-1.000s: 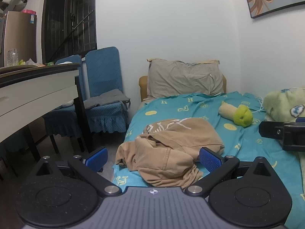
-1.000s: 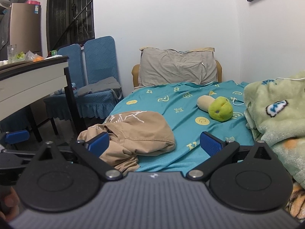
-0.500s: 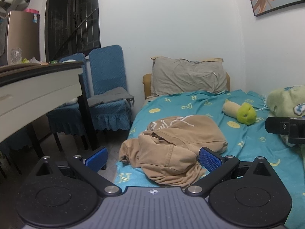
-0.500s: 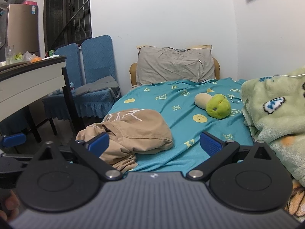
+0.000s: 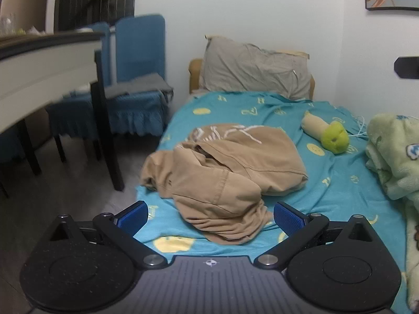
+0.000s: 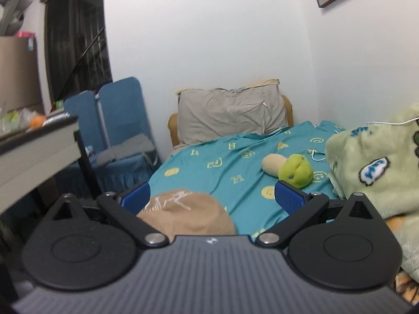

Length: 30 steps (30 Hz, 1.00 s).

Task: Fold clothes
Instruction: 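Grasp the tan T-shirt hem with the left gripper while the right gripper grasps another edge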

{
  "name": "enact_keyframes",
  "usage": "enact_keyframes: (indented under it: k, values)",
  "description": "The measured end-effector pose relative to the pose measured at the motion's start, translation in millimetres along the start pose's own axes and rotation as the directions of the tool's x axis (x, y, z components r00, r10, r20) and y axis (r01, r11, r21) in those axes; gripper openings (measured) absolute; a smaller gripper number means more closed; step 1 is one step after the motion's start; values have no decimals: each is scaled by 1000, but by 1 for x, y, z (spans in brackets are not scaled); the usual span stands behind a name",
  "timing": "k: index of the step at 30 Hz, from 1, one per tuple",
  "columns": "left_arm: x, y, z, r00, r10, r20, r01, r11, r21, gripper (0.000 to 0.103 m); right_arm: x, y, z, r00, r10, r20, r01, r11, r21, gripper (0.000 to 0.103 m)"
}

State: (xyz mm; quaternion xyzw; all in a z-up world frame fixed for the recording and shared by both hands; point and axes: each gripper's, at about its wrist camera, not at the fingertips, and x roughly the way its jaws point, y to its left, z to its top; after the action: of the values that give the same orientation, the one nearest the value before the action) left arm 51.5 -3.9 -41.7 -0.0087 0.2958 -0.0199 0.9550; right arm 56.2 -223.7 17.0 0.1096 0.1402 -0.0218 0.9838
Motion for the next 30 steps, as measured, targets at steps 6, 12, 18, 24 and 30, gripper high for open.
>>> enact_keyframes:
  k: [6,12,18,24,30]
  values:
    - [42,8,9,990,-71,-119,60,993,-101,103,14,-13,-9,1000,-4,-15,4,1000,30,92]
    - [96,9,12,981,-86,-173,55,982,-180,103,19,-27,-23,998,-34,-56,37,998,46,33]
    - [140,6,5,984,-62,-164,32,983,-180,91,28,-47,-34,994,-30,-107,42,993,110,23]
    - [142,18,3,992,-69,-108,50,983,-175,28,40,-55,-42,987,30,-160,3,980,199,24]
    - [81,43,16,996,-87,20,89,949,-302,12,40,-46,-49,983,61,-170,-32,985,169,24]
